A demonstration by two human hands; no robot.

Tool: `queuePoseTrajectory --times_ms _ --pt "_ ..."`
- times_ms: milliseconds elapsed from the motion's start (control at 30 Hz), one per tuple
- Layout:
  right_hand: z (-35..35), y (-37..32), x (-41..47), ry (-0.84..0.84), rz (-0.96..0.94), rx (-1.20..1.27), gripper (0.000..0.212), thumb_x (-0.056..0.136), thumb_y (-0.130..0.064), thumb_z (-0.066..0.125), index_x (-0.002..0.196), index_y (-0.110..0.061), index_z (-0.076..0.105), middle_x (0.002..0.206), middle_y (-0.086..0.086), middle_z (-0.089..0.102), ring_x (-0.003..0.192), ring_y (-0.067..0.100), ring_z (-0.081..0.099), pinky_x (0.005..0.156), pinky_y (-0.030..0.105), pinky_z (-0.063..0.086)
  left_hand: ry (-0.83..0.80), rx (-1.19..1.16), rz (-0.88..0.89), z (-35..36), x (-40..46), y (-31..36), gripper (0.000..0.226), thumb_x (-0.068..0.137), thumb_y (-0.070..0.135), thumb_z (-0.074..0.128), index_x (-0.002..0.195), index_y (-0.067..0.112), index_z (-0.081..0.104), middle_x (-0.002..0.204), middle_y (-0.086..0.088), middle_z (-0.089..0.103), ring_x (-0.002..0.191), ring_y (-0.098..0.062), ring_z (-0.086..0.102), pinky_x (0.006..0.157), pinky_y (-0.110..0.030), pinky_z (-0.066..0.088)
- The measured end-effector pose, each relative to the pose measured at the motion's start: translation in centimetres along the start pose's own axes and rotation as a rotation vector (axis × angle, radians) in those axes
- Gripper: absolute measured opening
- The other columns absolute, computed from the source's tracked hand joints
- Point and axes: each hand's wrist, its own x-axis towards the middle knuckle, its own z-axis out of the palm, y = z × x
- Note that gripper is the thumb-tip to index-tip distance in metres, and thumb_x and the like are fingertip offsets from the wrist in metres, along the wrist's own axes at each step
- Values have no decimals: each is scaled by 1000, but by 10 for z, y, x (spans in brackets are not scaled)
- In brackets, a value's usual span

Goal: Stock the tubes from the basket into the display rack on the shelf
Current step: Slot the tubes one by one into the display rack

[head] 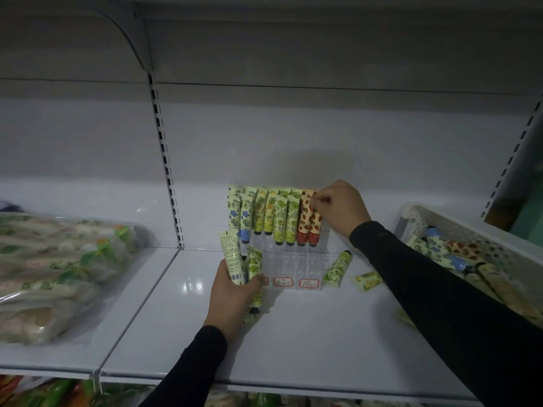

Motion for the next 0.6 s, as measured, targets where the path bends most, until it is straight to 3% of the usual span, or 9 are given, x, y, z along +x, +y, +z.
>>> queuePoseTrajectory --times_ms 200,433,500,600 --pt "6 4 2 14 36 -7 20 91 -23 64 84 -9 76 87 5 57 85 14 50 71 20 29 -4 5 -4 0 1 -3 39 81 1 75 113 15 59 102 -7 70 89 -25 68 55 -20 54" --pt "4 0 -2 -6 45 -46 21 92 -27 62 100 -12 74 108 9 55 88 21 58 80 27 44 -3 12 -3 -1 2 -4 41 80 3 77 114 18 59 103 -4 72 91 -24 70 59 -23 56" --pt "2 -3 -6 29 46 -4 24 92 -29 63 109 -15 72 113 8 54 92 21 59 85 28 46 -3 20 3 -1 2 -3 41 80 3 77 115 17 59 104 -4 72 92 -23 70 60 -22 56" --pt "-6 -6 -15 103 55 33 24 93 -32 61 106 -16 73 111 7 55 89 19 59 84 28 46 1 29 7 0 0 -1 40 81 2 75 115 14 59 103 -7 71 89 -24 69 55 -20 54"
